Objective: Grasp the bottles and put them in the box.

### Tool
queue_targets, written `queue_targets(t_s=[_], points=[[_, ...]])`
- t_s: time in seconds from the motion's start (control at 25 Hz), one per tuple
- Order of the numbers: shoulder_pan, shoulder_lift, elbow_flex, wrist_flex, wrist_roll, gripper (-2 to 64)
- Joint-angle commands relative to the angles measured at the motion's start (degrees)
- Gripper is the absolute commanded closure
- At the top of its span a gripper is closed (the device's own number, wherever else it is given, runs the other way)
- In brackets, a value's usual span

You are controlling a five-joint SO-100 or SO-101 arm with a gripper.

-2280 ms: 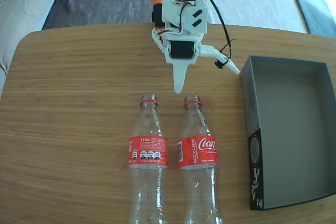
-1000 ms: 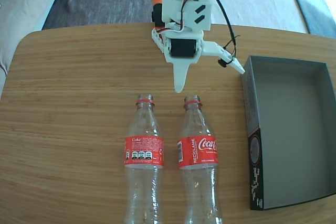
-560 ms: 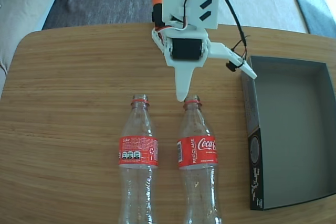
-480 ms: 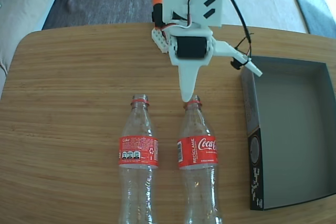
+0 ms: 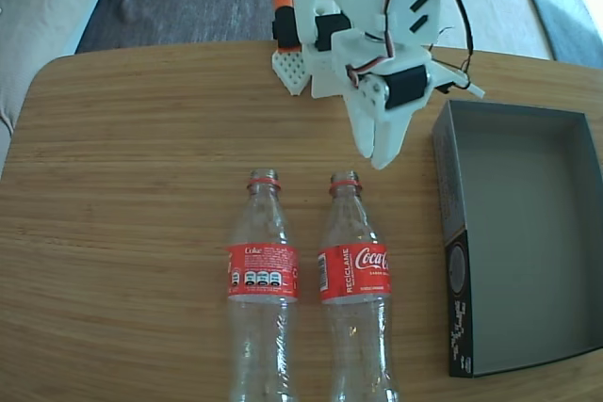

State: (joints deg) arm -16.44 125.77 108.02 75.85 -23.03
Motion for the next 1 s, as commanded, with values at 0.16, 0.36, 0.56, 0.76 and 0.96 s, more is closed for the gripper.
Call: queue_targets(t_s=[0.16, 0.36, 0.56, 0.76, 0.96], points=[[0.5, -4.1, -7.7, 1.2, -23.3, 57.3], [0.6, -4.2, -7.2, 8.4, -43.2, 57.3], [0.6, -5.1, -6.8, 14.1, -54.0, 56.9], [0.6, -5.2, -6.8, 13.4, -55.2, 45.0], [0.4, -5.3, -5.2, 11.1, -55.1, 41.4]])
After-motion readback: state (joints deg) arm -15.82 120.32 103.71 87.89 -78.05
